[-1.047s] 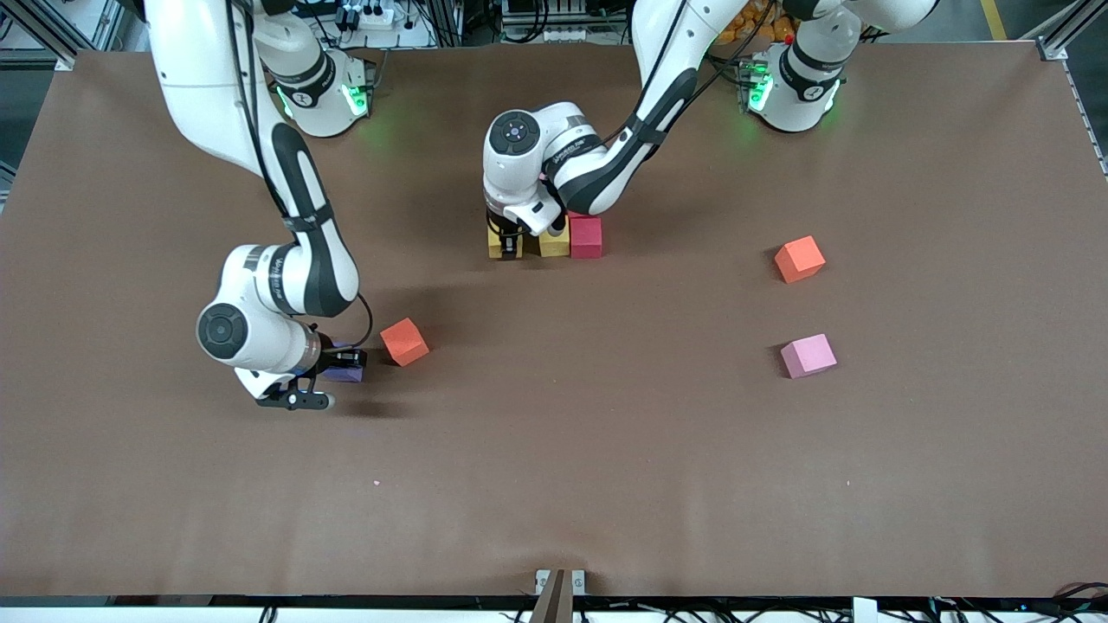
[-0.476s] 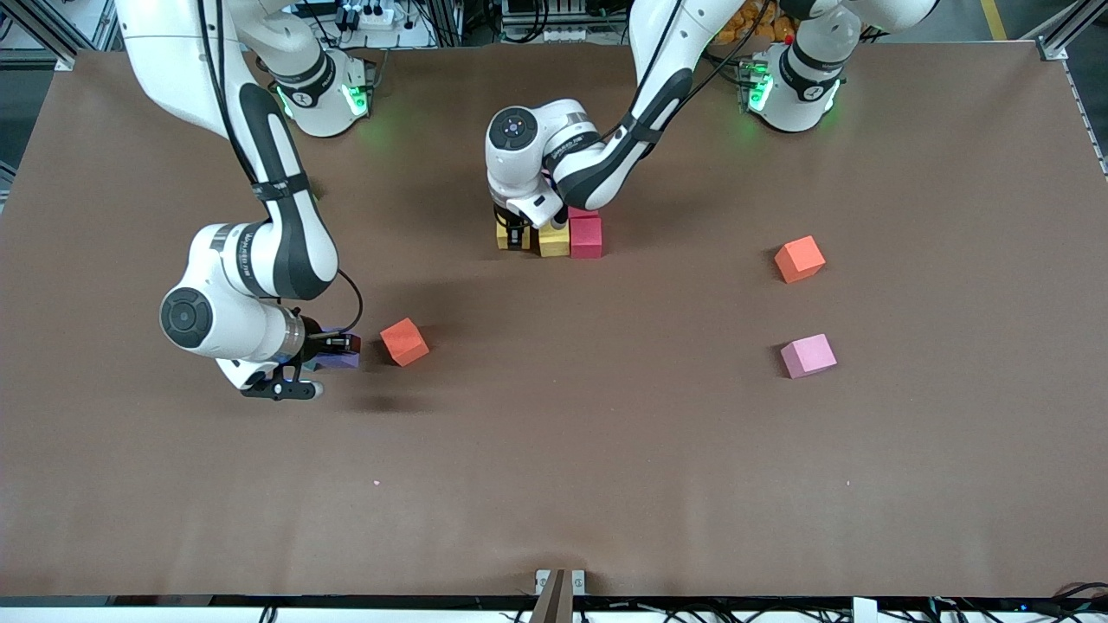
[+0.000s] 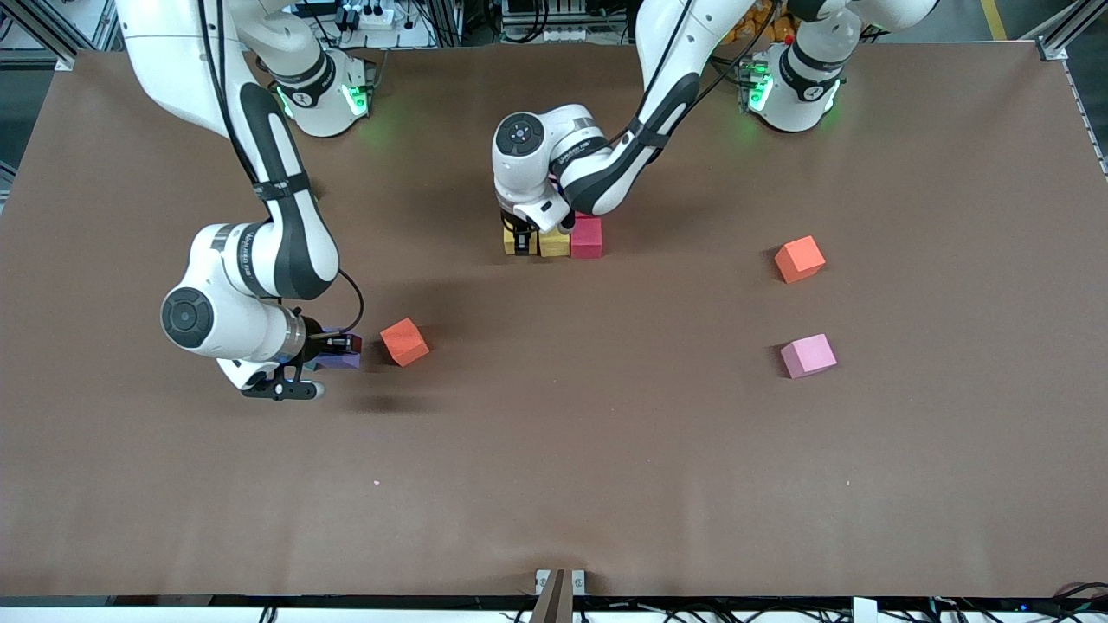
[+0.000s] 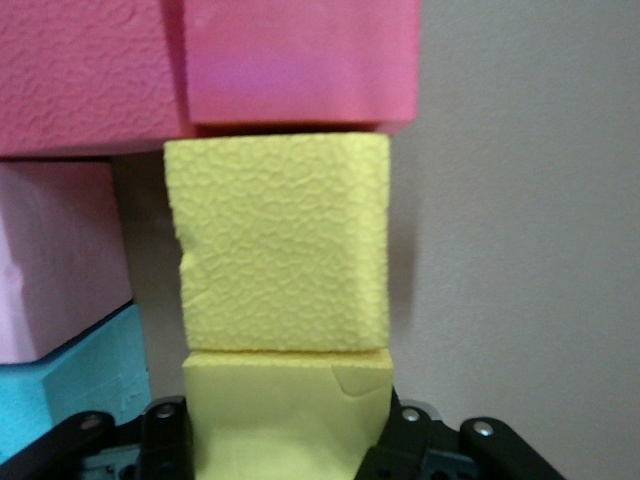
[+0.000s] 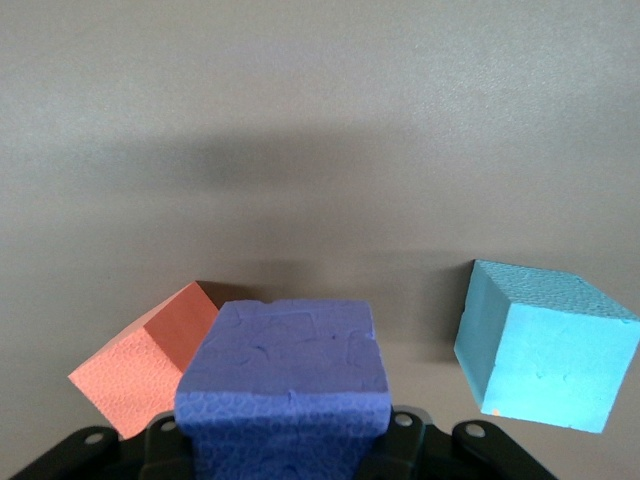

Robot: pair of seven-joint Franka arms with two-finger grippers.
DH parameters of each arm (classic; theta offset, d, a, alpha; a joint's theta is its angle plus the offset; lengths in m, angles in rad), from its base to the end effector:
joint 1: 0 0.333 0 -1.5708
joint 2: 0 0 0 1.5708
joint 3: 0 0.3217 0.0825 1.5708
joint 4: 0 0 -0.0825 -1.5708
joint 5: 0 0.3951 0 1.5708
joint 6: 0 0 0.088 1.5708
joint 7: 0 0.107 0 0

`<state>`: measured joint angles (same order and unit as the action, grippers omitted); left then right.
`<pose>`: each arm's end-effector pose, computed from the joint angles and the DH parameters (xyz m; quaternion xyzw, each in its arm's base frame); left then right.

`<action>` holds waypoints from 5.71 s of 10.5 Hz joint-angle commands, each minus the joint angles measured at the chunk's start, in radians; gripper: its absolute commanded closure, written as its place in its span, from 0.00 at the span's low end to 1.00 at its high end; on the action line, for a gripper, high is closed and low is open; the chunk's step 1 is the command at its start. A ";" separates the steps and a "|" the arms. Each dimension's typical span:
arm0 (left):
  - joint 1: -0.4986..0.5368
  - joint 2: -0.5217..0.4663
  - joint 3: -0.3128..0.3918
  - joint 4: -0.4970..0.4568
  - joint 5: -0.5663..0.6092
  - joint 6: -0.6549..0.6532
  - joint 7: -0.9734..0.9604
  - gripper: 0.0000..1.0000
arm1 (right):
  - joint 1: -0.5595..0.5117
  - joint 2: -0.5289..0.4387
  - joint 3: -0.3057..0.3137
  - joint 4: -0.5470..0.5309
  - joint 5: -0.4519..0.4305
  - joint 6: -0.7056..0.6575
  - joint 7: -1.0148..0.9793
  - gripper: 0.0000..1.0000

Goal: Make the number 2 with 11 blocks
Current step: 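Place the yellow cube on the cluster while the right gripper grasps blue, then carry the blue cube with the right gripper while the left gripper withdraws, then place the blue cube on the cluster while the left gripper reaches pink, then grasp the pink cube with the left gripper while the right gripper grasps orange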

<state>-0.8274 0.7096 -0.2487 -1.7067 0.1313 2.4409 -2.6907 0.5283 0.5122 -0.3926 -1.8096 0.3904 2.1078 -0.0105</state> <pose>0.3423 -0.5983 0.1900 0.7039 0.7089 -0.0423 0.0125 0.6315 0.1209 0.2621 -0.9946 0.0263 0.0827 0.0574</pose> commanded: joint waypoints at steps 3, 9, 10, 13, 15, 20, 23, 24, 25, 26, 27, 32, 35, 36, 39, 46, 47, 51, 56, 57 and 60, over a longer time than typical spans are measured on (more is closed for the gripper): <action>0.060 -0.019 -0.055 -0.044 0.076 0.009 -0.029 0.63 | 0.004 -0.015 -0.002 0.001 0.015 -0.008 0.003 0.48; 0.099 -0.061 -0.098 0.039 0.068 0.007 -0.021 0.00 | 0.004 -0.015 -0.002 0.001 0.015 -0.008 0.003 0.37; 0.119 -0.097 -0.121 0.042 0.068 0.007 -0.021 0.00 | 0.004 -0.015 0.000 0.001 0.015 -0.008 0.003 0.37; 0.169 -0.208 -0.164 0.061 0.077 0.001 0.037 0.00 | 0.015 -0.014 0.005 0.018 0.015 -0.008 0.044 0.37; 0.226 -0.281 -0.172 0.055 0.064 -0.087 0.183 0.00 | 0.042 -0.015 0.005 0.045 0.015 -0.011 0.087 0.37; 0.500 -0.392 -0.208 0.018 -0.086 -0.330 1.066 0.00 | 0.163 0.006 0.006 0.139 0.018 -0.114 0.172 0.37; 0.644 -0.505 -0.213 -0.188 -0.136 -0.368 1.375 0.00 | 0.287 0.018 0.006 0.134 0.016 -0.111 0.230 0.37; 0.697 -0.579 -0.215 -0.291 -0.140 -0.368 1.560 0.00 | 0.336 0.029 0.006 0.134 0.016 -0.101 0.239 0.37; 0.753 -0.628 -0.215 -0.377 -0.141 -0.368 1.700 0.00 | 0.384 0.045 0.006 0.131 0.016 -0.073 0.256 0.37; 0.778 -0.660 -0.207 -0.445 -0.142 -0.368 1.817 0.00 | 0.433 0.067 0.006 0.130 0.016 -0.046 0.297 0.37; 0.809 -0.683 -0.205 -0.506 -0.142 -0.362 1.894 0.00 | 0.479 0.097 0.006 0.131 0.016 -0.004 0.332 0.37; 0.876 -0.759 -0.137 -0.784 -0.142 -0.191 2.133 0.00 | 0.607 0.140 0.006 0.049 0.016 0.173 0.424 0.36; 0.878 -0.774 -0.048 -0.858 -0.141 -0.157 2.247 0.00 | 0.624 0.138 0.008 0.023 0.018 0.178 0.446 0.35; 0.877 -0.776 -0.009 -0.873 -0.141 -0.143 2.296 0.00 | 0.636 0.140 0.008 0.021 0.018 0.179 0.472 0.33; 0.872 -0.759 0.075 -0.854 -0.142 -0.140 2.374 0.00 | 0.665 0.131 0.008 -0.034 0.018 0.230 0.477 0.33; 0.863 -0.558 0.146 -0.567 -0.157 -0.141 2.407 0.00 | 0.670 0.103 0.008 -0.054 0.018 0.236 0.478 0.06; 0.864 -0.529 0.164 -0.530 -0.157 -0.143 2.410 0.00 | 0.670 0.097 0.006 -0.053 0.018 0.235 0.478 0.00; 0.791 -0.455 0.238 -0.420 -0.157 -0.146 2.399 0.00 | 0.659 0.049 0.005 -0.053 0.018 0.227 0.478 0.00; 0.714 -0.339 0.256 -0.311 -0.248 -0.146 2.323 0.00 | 0.558 -0.041 -0.005 -0.054 0.016 0.123 0.323 0.00; 0.714 -0.313 0.261 -0.282 -0.243 -0.146 2.333 0.00 | 0.527 -0.047 -0.018 -0.072 0.004 0.103 0.216 0.00; 0.697 -0.268 0.272 -0.234 -0.199 -0.146 2.333 0.00 | 0.527 -0.049 -0.161 -0.146 -0.001 0.135 -0.218 0.00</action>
<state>-0.1117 0.4167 -0.0002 -1.9792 -0.0904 2.3019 -0.3558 1.0484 0.4979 -0.4994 -1.9012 0.3899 2.2281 -0.0508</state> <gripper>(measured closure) 0.000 0.000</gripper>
